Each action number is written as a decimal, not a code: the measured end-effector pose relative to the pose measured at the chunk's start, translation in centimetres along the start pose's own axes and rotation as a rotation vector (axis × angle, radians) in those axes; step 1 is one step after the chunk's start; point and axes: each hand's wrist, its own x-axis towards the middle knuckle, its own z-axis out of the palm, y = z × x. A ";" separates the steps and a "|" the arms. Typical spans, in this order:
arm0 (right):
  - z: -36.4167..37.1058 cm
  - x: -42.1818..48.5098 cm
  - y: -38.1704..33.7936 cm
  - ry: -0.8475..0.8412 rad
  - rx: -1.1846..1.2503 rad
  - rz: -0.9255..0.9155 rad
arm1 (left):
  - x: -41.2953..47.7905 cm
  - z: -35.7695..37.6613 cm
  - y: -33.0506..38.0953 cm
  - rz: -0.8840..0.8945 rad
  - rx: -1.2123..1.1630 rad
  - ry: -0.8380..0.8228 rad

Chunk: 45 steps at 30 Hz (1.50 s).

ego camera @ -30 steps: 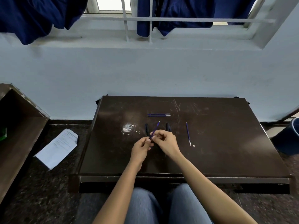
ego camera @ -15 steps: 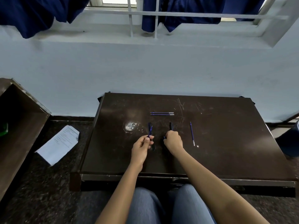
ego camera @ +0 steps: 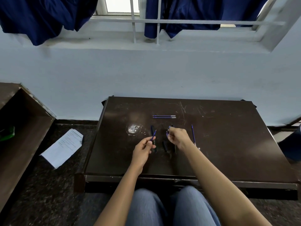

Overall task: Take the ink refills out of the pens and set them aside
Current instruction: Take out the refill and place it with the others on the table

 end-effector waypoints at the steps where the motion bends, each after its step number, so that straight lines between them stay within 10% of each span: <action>1: 0.0 -0.9 -0.6 -0.045 0.167 0.039 | -0.3 0.1 0.2 0.002 0.006 -0.008; 24: -1.4 -10.4 -1.9 -0.357 0.255 -0.167 | -6.0 1.0 3.9 0.073 0.134 -0.108; 45: -3.3 -12.6 -0.7 -0.484 -0.248 -0.307 | -9.2 0.6 7.2 -0.073 0.126 -0.265</action>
